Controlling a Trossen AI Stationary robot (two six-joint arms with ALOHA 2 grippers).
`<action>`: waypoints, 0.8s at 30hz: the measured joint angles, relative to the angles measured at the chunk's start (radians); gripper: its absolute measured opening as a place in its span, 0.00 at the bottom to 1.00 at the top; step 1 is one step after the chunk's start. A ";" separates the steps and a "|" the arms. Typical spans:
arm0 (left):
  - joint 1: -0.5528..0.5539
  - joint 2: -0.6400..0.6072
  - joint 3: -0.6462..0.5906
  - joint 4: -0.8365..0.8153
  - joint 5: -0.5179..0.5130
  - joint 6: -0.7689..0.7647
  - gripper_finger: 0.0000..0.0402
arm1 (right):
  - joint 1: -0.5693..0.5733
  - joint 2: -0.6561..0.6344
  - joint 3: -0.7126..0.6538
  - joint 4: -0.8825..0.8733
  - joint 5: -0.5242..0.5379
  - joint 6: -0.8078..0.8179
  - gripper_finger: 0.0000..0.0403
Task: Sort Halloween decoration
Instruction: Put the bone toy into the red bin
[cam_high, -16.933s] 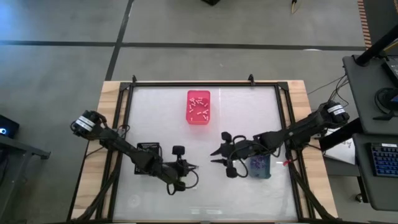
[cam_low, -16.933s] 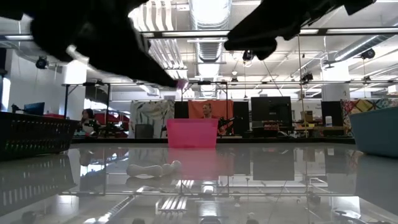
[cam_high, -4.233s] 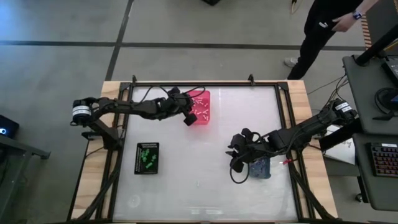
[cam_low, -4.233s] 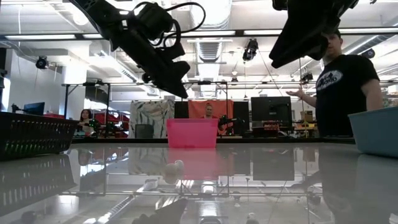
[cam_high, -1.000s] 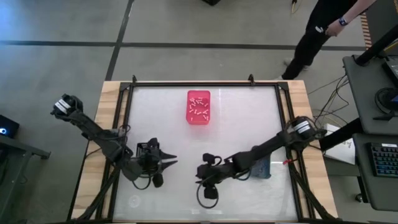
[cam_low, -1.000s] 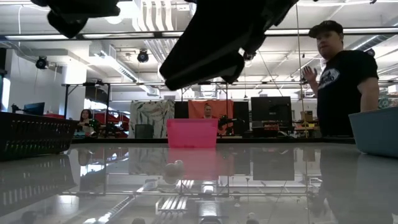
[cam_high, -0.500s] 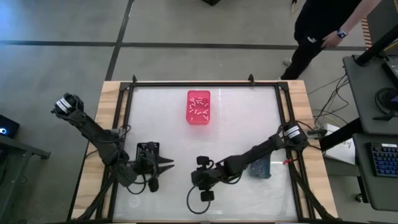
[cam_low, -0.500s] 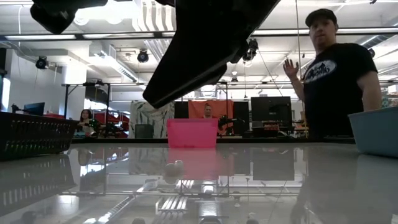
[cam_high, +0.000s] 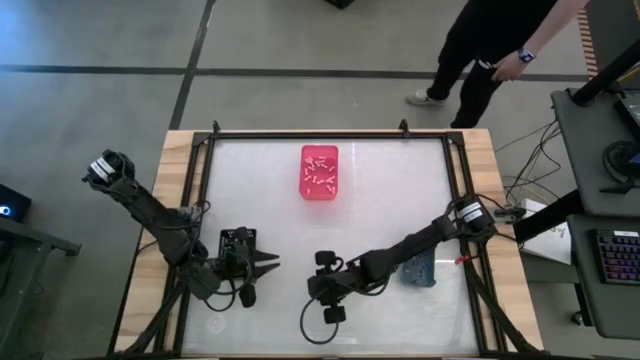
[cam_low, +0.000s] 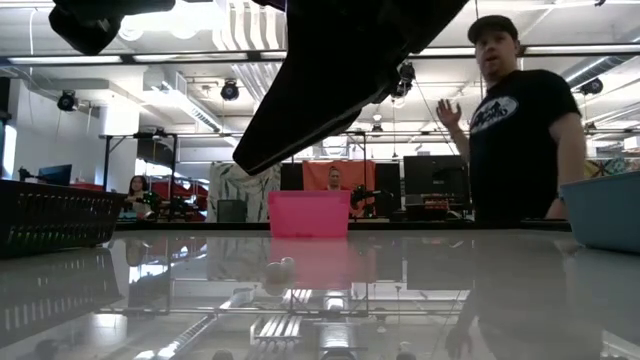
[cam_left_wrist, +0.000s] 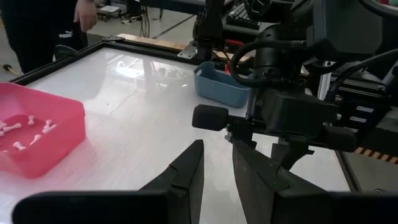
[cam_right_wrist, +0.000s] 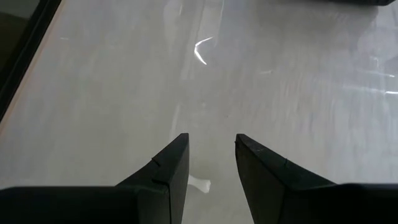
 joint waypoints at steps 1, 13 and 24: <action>0.000 0.000 0.000 0.000 0.000 -0.003 0.17 | 0.000 0.000 0.000 0.000 0.000 -0.007 0.31; 0.000 0.000 0.000 0.000 0.000 -0.010 0.17 | 0.004 -0.001 -0.001 0.000 -0.078 -0.118 0.31; 0.000 0.000 0.000 0.000 -0.031 -0.017 0.17 | 0.039 0.032 0.000 0.009 -0.045 -0.197 0.31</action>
